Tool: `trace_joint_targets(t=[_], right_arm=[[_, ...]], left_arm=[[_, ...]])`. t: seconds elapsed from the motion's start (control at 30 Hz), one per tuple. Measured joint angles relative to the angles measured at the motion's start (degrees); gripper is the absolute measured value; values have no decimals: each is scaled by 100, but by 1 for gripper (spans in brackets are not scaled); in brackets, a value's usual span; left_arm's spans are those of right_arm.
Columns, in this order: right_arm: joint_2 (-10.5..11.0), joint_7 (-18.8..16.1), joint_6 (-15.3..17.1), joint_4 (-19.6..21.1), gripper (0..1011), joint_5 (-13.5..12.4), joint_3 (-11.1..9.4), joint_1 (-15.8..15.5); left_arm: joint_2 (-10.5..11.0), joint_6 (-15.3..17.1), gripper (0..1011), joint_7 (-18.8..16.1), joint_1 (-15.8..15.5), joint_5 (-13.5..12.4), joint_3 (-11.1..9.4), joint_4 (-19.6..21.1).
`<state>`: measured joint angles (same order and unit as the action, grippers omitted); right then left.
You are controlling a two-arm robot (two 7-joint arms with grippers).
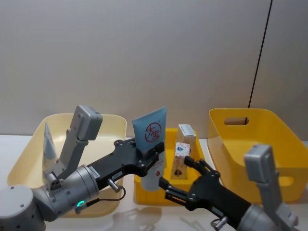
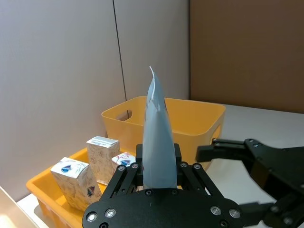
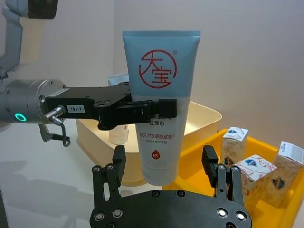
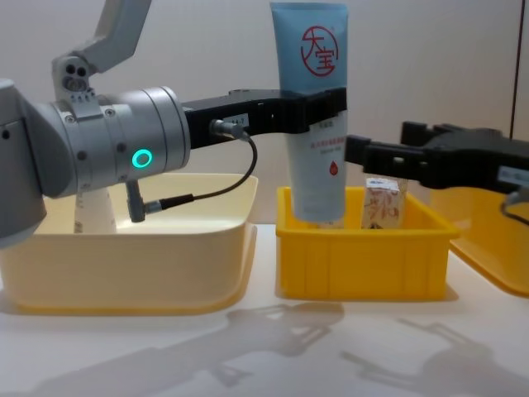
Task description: Bimanual collaborative sorting of washing and personal care products
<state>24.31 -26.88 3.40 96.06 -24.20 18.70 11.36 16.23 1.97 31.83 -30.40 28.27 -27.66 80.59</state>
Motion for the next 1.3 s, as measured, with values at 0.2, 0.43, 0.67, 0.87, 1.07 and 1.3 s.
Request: trace_joint_targets(t=[0.2, 0.43, 0.67, 0.87, 1.07, 1.3], right_arm=[[-152, 107, 61, -259, 1001, 219, 242, 293], [-309, 285, 83, -463, 1001, 413, 401, 468], [-492, 369, 110, -725, 1001, 583, 570, 651], [-586, 390, 123, -866, 936, 664, 649, 745], [-640, 414, 131, -951, 774, 709, 699, 798], [-682, 416, 135, -1011, 675, 740, 737, 835]], left_arm=[[0, 0, 294, 0, 0, 1, 0, 0], [0, 0, 294, 1, 0, 0, 0, 0], [0, -1, 294, 1, 0, 1, 0, 0], [1, -1, 292, 1, 0, 1, 1, 0], [7, -1, 294, 0, 0, 1, 2, 0], [4, -1, 335, 1, 0, 1, 1, 0]])
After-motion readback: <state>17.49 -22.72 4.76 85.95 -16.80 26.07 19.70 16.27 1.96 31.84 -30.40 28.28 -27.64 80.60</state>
